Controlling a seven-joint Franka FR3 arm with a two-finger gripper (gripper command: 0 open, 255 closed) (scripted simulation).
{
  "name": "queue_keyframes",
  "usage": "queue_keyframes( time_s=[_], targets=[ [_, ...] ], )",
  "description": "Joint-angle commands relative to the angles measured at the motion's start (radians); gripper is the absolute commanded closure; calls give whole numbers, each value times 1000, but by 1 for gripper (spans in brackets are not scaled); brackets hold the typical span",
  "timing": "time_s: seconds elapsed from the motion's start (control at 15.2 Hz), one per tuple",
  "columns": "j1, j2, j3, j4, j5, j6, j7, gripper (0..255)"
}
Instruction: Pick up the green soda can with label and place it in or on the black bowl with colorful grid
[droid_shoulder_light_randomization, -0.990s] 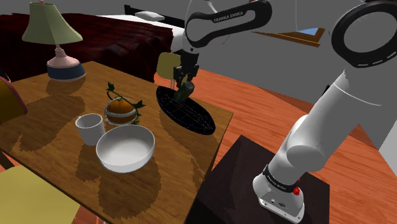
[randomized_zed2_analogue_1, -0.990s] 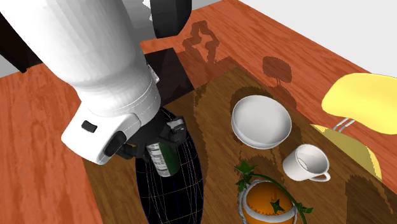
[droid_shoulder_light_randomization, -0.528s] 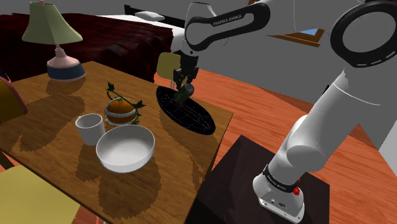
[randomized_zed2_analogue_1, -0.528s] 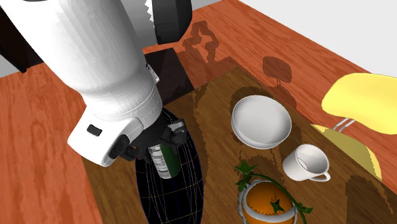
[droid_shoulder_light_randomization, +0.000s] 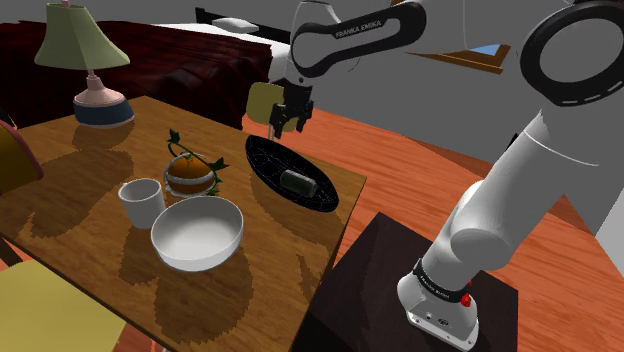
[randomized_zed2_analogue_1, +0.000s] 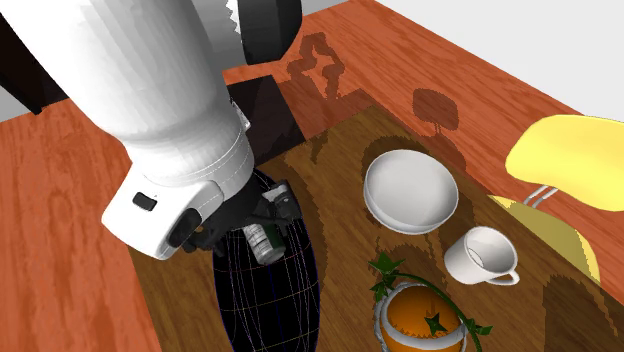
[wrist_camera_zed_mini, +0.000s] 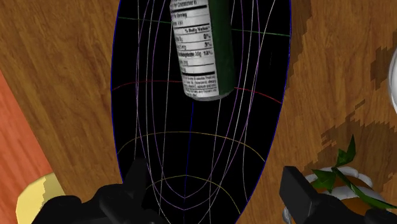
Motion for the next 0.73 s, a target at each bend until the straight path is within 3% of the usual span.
queue_keyframes(
  time_s=[0.0,0.13,0.66],
  targets=[
    [-1,-19,-2,32,-1,-51,0,0],
    [-3,-35,-3,74,-2,-110,0,0],
    [-3,-35,-3,74,-2,-110,0,0]
  ],
)
